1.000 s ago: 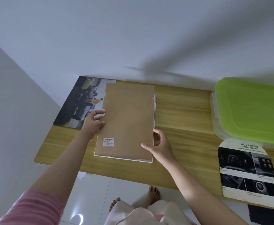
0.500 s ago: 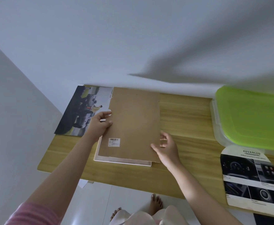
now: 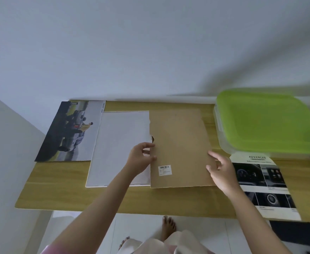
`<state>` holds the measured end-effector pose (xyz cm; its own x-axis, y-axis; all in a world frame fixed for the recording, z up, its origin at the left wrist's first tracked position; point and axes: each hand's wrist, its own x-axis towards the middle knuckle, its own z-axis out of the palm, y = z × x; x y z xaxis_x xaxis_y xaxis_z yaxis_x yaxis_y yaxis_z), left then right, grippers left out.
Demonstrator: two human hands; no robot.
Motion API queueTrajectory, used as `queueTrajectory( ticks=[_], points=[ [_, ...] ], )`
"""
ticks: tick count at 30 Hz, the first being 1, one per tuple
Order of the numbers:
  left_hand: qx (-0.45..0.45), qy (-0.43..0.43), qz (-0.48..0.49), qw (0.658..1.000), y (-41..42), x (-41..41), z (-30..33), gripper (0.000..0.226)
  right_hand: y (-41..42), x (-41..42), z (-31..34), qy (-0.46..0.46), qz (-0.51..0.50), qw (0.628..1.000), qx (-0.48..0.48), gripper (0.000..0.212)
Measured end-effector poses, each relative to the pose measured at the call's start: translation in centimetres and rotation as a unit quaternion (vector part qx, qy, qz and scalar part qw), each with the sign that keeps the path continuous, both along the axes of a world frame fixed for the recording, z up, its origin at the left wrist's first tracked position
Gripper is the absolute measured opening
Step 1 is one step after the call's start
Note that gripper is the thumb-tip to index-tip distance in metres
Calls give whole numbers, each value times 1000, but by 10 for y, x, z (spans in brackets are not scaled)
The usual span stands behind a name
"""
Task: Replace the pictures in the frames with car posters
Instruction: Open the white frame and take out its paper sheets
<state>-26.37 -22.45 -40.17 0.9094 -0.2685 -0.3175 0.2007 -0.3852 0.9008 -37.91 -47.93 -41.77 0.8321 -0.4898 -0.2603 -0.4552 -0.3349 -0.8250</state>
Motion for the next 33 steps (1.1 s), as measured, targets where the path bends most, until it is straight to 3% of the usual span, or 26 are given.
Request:
queueTrajectory(
  ticks=[7, 13, 21, 28, 33],
  points=[
    [116, -31, -63, 991, -31, -15, -12, 57, 4, -11, -10, 36, 3, 998, -57, 41],
    [177, -33, -110, 978, -40, -24, -16, 66, 14, -14, -18, 89, 27, 990, -109, 57],
    [191, -30, -145, 970, -48, -33, -15, 69, 23, -19, -22, 105, 43, 981, -159, 59],
    [111, -76, -46, 990, -37, -38, -3, 50, 35, -5, -15, 24, 68, 980, -188, 49],
    [145, -143, 61, 977, 3, -44, 7, 41, 60, 33, -7, -37, 142, 972, -183, 46]
  ],
)
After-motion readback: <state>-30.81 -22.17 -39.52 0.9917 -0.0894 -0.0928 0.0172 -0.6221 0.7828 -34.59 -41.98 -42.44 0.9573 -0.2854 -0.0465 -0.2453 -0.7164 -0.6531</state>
